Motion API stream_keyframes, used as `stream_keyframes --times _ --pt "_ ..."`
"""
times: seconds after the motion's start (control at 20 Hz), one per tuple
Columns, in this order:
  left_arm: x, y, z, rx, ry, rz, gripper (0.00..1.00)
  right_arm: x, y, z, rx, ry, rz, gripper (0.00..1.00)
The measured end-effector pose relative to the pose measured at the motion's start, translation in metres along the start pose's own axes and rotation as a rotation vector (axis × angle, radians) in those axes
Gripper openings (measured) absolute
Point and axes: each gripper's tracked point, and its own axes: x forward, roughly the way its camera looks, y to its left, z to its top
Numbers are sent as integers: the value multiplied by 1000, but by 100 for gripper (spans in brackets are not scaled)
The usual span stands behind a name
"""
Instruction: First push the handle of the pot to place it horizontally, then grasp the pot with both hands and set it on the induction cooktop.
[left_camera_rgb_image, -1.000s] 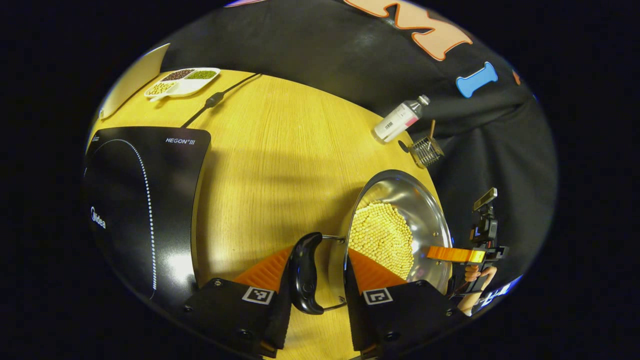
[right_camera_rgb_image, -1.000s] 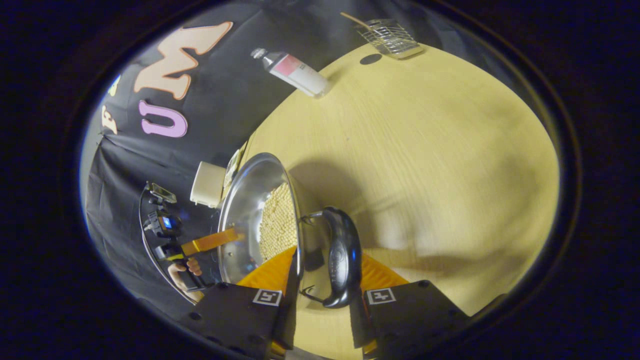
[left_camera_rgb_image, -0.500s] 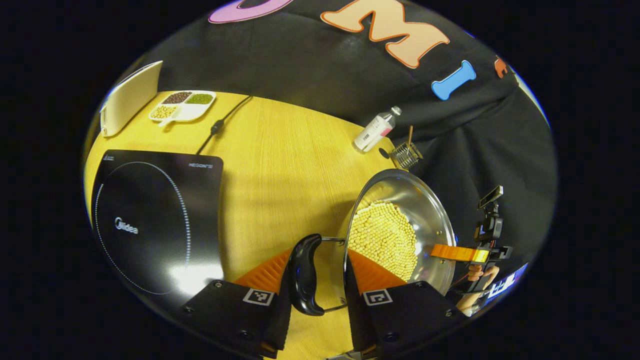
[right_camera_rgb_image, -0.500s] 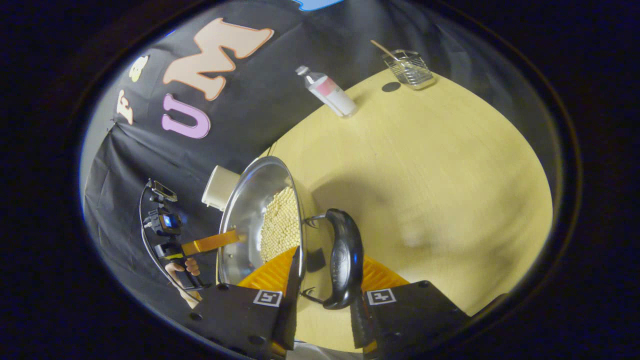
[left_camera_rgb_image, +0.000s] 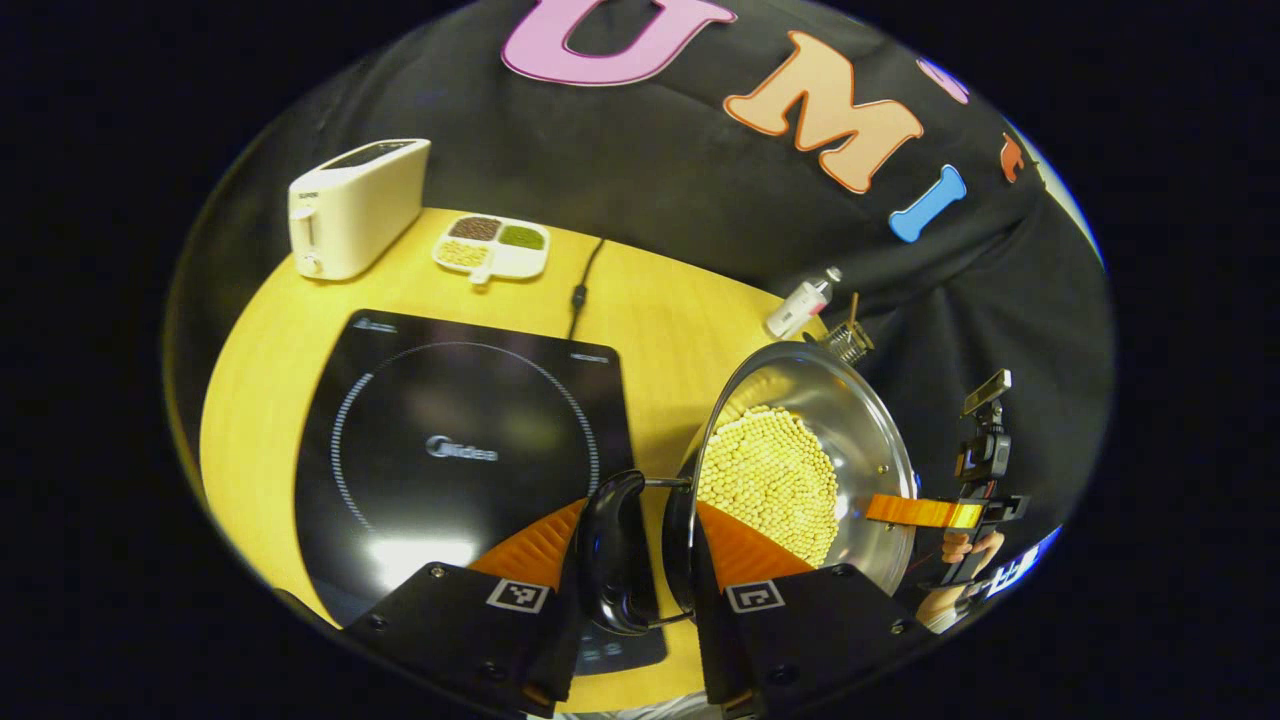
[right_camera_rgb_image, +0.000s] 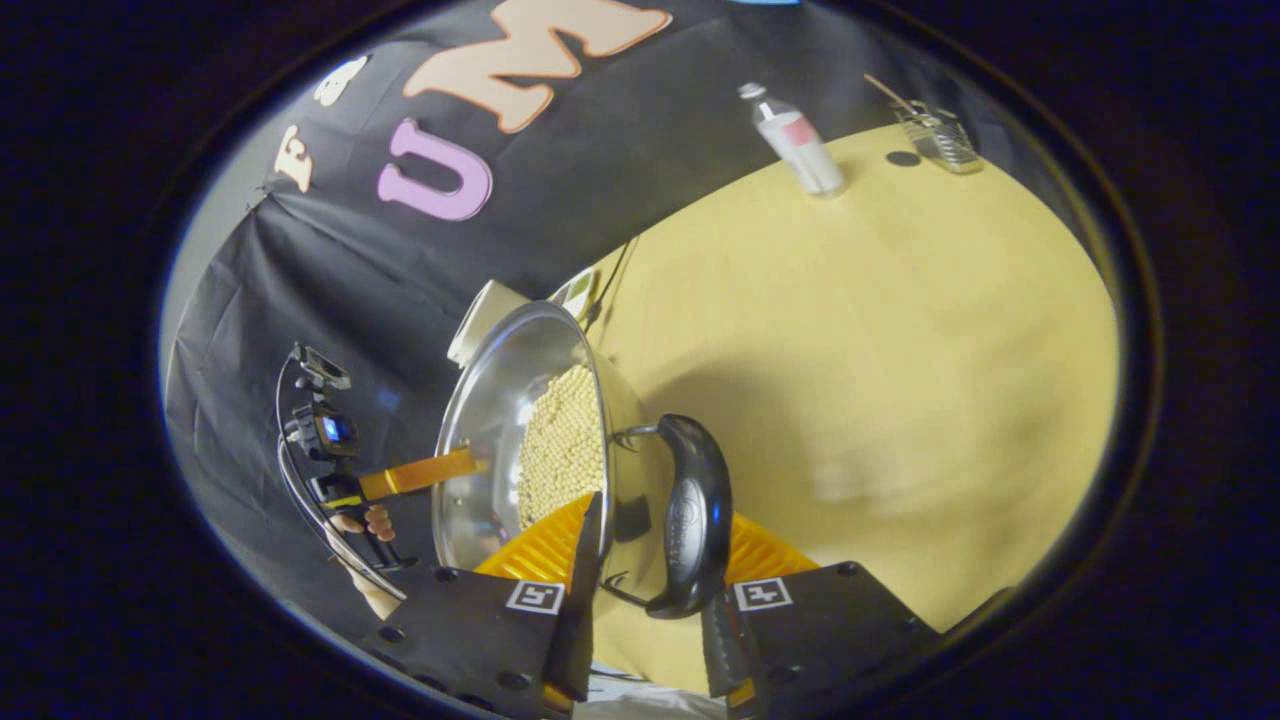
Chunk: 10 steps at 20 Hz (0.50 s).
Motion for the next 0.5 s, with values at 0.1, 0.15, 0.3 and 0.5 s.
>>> stream_keyframes --times 0.1,0.15,0.3,0.5 --pt "-12 28 4 1 -18 31 50 12 2 1 -10 23 16 40" --pt "-17 42 6 -1 -29 45 50 17 2 4 -12 28 22 40" --pt "-23 84 9 -28 -46 76 49 26 8 14 -31 28 36 39" --pt "-26 132 7 -83 -22 113 51 12 15 38 -51 45 39 39"
